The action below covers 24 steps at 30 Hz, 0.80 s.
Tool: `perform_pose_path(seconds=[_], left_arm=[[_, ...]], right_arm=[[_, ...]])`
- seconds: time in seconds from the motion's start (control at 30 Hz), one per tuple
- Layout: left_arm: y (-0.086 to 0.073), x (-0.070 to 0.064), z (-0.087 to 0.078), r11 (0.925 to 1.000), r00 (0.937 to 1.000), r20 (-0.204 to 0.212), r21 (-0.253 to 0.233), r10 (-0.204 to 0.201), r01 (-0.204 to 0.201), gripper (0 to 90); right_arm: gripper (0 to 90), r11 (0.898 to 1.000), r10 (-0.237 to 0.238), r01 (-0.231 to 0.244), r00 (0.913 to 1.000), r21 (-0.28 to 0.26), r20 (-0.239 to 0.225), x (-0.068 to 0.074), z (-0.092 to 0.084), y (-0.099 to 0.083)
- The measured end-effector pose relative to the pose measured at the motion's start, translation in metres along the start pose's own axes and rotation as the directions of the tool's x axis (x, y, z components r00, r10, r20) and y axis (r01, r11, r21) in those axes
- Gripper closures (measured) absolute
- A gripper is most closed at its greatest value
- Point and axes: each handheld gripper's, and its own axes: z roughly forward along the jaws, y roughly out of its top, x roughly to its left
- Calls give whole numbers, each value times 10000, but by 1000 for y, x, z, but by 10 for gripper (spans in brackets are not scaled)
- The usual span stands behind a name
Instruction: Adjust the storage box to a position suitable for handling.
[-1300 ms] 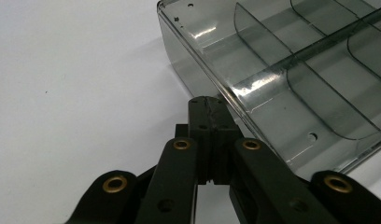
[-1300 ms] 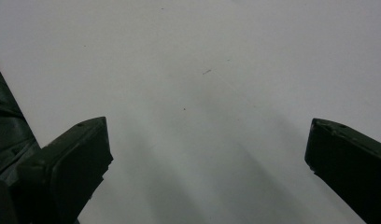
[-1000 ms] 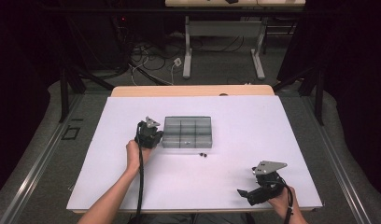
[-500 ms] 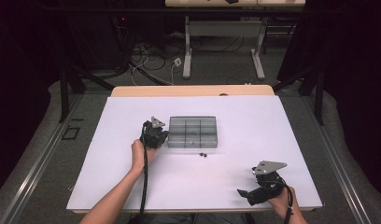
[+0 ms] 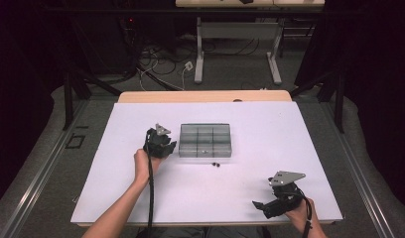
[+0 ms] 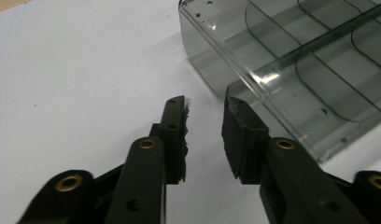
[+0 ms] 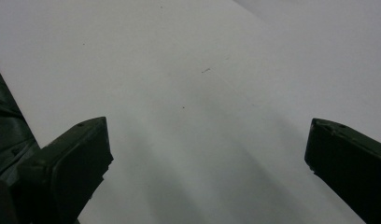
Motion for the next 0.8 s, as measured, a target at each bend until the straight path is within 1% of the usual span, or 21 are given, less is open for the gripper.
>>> perform_pose_path(seconds=[0.03,0.07,0.1,0.17,0.2,0.23,0.27,0.3,0.33,0.37,0.43,0.47,0.5,0.53,0.6,0.63,0.67,0.7,0.73,0.77,0.8], left_arm=[[-3,1,-6,9998,9997,-236,217,51,-46,548],[-3,1,-6,9998,9997,-236,217,51,-46,496],[-6,2,-12,9988,9997,-237,480,-3,15,455],[-8,3,-14,9987,9998,-217,514,-49,60,404],[-11,5,-18,9980,9999,-159,624,-32,42,404],[-14,6,-23,9982,9998,-185,595,-38,49,348],[-14,6,-23,9982,9998,-185,595,-38,49,328],[-17,5,-27,9981,9998,-184,611,-26,37,297],[-18,5,-29,9983,9998,-200,583,-44,55,297],[-20,4,-32,9981,9998,-183,609,23,-12,273],[-24,2,-37,9985,10000,-62,545,17,-14,224],[-26,0,-41,9983,9998,-122,560,168,-161,177],[-26,0,-41,9983,9998,-122,560,168,-161,162],[-30,-2,-46,9983,9997,-81,538,217,-212,157],[-32,-2,-48,9986,9996,-46,460,270,-268,149],[-34,-2,-52,9987,9995,-15,410,318,-317,129],[-34,-2,-52,9987,9995,-15,410,318,-317,120],[-36,-2,-55,9990,9994,145,308,314,-318,120],[-38,-3,-57,9989,9994,188,361,292,-298,112],[-40,-3,-59,9988,9993,191,353,323,-330,101],[-41,-3,-61,9984,9990,245,414,368,-378,88]], right_arm=[[0,10000,-9,9,10000,1,3,0,0,0],[0,10000,-9,9,10000,1,3,0,0,0],[0,10000,-92,92,10000,-28,34,0,0,0],[0,10000,-78,78,10000,-32,29,0,0,0],[0,10000,-44,44,10000,-18,56,1,0,0],[0,10000,-48,48,10000,-27,45,0,0,0],[0,10000,-48,48,10000,-27,45,0,0,0],[0,10000,21,-21,10000,-26,50,0,0,0],[0,10000,21,-21,10000,-26,50,0,0,0],[0,10000,-45,45,10000,-47,57,0,0,0],[0,10000,50,-50,10000,-7,16,0,1,0],[0,10000,57,-57,10000,4,-36,0,1,0],[0,10000,57,-57,10000,4,-36,0,1,0],[0,10000,37,-37,10000,-19,-5,0,1,0],[0,10000,26,-26,10000,-16,5,1,2,1],[0,9999,-51,51,10000,-89,-31,1,4,1],[0,9999,-51,51,10000,-89,-31,1,4,1],[0,10000,-29,29,10000,-59,0,1,4,1],[0,10000,15,-15,10000,20,-53,2,4,2],[0,10000,-52,52,9999,56,-96,1,4,2],[0,10000,-13,13,10000,57,-54,2,5,3]])
